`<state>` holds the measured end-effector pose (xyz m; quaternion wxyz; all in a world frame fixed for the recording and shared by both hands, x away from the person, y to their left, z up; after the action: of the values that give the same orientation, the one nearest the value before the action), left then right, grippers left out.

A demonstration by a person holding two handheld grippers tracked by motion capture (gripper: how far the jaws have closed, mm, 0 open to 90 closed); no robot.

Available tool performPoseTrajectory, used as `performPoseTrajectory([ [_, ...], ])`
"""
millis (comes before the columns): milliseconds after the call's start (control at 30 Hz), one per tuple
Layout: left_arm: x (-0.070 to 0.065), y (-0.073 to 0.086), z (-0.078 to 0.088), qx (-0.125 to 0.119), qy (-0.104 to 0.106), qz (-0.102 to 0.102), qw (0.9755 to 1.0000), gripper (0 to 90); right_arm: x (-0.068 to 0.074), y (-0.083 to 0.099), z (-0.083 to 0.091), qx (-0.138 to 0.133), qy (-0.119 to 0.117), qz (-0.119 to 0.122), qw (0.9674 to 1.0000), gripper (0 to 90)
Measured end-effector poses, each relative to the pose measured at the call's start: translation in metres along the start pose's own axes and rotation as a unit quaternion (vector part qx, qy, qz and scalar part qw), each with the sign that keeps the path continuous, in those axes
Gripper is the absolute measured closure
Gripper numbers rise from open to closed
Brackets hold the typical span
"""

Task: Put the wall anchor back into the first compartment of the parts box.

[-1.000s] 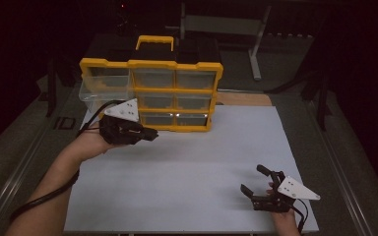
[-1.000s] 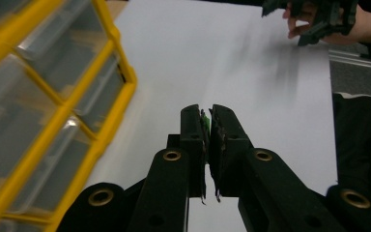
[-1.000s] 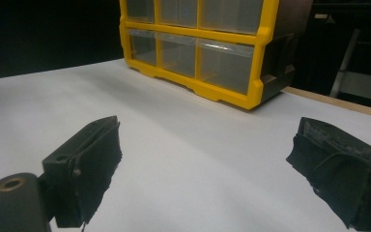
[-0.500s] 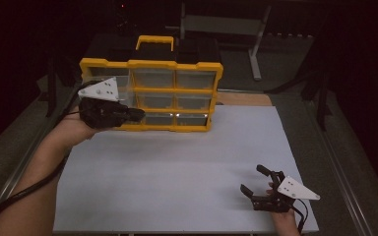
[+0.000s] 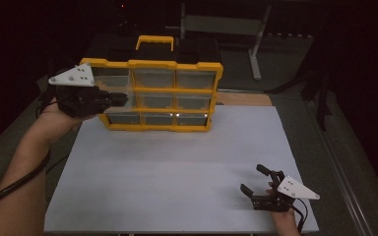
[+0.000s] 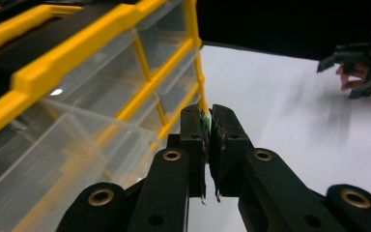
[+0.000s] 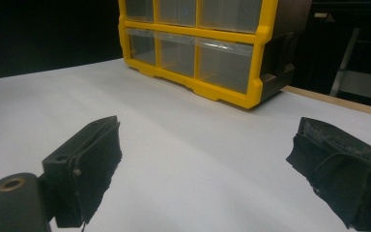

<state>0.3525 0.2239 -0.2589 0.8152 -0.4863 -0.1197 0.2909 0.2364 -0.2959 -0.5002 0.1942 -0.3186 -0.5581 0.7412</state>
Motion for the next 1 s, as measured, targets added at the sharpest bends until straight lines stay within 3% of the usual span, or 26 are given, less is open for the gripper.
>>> performPoseTrajectory([
  [233, 0.011, 0.004, 0.013, -0.024, -0.024, 0.022, 0.9992, 83.8, 0.000, 0.000, -0.001, 0.002, 0.000, 0.002, 1.0000, 9.6],
  [333, 0.011, 0.005, 0.014, -0.024, -0.031, 0.019, 0.9990, 83.8, 0.000, 0.001, -0.001, 0.004, -0.001, 0.001, 1.0000, 9.6],
  [533, 0.022, 0.010, 0.020, -0.045, -0.060, 0.044, 0.9963, 83.8, 0.000, 0.001, 0.000, 0.004, 0.000, 0.000, 1.0000, 9.6],
  [600, 0.025, 0.012, 0.022, -0.052, -0.067, 0.055, 0.9949, 83.8, 0.000, 0.001, 0.000, 0.004, 0.000, 0.001, 1.0000, 9.6],
  [633, 0.029, 0.013, 0.023, -0.061, -0.082, 0.066, 0.9926, 83.8, 0.000, 0.001, 0.000, 0.004, 0.000, 0.000, 1.0000, 9.6],
  [733, 0.033, 0.015, 0.023, -0.068, -0.100, 0.083, 0.9892, 83.7, 0.000, 0.001, 0.000, 0.004, 0.000, 0.000, 1.0000, 9.5],
  [800, 0.034, 0.016, 0.022, -0.067, -0.101, 0.091, 0.9884, 83.6, 0.000, 0.001, 0.000, 0.004, 0.000, -0.001, 1.0000, 9.6],
  [1000, 0.039, 0.018, 0.016, -0.068, -0.130, 0.122, 0.9816, 83.2, 0.000, 0.001, 0.000, 0.005, 0.000, -0.001, 1.0000, 9.5],
])
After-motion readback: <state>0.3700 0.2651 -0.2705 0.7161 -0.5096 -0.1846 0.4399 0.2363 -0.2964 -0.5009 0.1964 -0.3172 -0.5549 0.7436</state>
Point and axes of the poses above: each handheld gripper's, and its own axes: z roughly backward along the jaws, y roughly out of its underside, x roughly to its left, the point moved 1 cm from there along -z, roughly forward along the jaws, and after that the axes turned 15 degrees about z, right-handed, at the moved point
